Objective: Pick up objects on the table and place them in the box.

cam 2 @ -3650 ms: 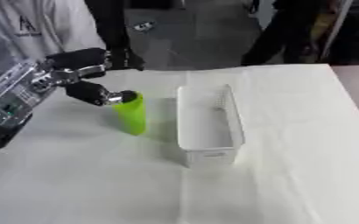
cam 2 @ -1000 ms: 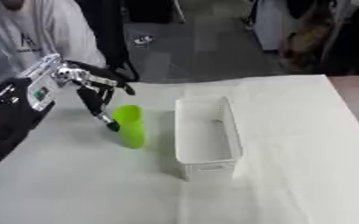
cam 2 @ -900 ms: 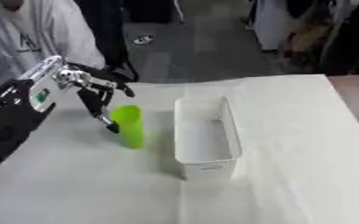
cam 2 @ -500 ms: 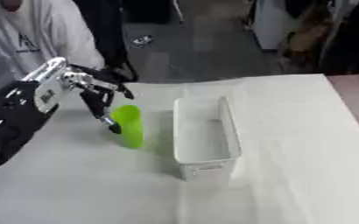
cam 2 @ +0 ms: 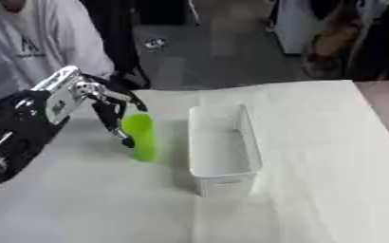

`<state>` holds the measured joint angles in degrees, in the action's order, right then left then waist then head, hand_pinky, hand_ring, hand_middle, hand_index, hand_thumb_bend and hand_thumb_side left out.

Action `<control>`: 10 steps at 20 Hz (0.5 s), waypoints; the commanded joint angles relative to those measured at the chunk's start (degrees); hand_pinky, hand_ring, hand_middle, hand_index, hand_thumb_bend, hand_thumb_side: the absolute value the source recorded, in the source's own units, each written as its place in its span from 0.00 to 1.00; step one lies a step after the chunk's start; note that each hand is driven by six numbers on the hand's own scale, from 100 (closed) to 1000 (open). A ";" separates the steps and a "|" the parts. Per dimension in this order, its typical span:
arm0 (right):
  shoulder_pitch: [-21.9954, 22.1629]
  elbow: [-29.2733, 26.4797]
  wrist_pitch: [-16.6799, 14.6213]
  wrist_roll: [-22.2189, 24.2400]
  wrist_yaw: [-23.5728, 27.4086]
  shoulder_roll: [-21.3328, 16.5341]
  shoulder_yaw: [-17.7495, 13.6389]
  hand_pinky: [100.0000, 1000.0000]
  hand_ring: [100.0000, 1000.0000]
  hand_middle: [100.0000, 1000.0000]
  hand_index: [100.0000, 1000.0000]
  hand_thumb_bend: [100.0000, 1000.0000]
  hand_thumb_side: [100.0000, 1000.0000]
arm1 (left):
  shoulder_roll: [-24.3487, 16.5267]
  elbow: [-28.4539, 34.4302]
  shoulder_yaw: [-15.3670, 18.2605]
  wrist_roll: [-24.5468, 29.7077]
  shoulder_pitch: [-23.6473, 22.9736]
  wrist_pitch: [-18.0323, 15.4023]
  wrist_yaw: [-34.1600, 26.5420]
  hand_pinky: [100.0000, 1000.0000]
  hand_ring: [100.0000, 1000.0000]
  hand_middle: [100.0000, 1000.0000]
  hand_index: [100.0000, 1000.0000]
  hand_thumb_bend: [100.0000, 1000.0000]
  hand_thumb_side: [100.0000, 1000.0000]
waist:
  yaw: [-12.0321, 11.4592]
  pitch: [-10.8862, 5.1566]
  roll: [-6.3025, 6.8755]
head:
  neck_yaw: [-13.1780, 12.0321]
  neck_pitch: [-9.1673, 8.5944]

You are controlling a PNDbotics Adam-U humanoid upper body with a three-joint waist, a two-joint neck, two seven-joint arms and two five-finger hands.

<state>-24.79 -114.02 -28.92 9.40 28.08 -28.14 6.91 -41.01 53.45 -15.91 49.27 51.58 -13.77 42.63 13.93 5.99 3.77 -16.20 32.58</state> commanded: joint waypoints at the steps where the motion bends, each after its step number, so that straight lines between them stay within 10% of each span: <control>1: -1.05 -0.57 0.25 0.11 0.20 -0.26 -0.38 0.23 0.39 0.49 0.63 0.07 0.58 | -0.77 0.19 0.43 2.70 1.46 -3.08 0.94 0.45 0.51 0.90 1.00 0.91 0.52 | 0.01 -0.97 -0.16 | -0.62 -0.14; 10: -1.22 -0.57 0.34 0.32 0.29 -0.23 -0.40 0.23 0.39 0.49 0.63 0.07 0.58 | -0.34 -0.26 0.90 2.70 1.79 -2.50 2.99 0.40 0.46 0.89 0.99 0.91 0.54 | 0.12 -0.94 -0.13 | -0.75 -0.09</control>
<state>-25.10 -114.02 -28.69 9.65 28.11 -28.13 6.91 -40.56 52.91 -15.85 49.30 51.82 -13.74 45.18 13.98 5.99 3.79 -16.63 32.58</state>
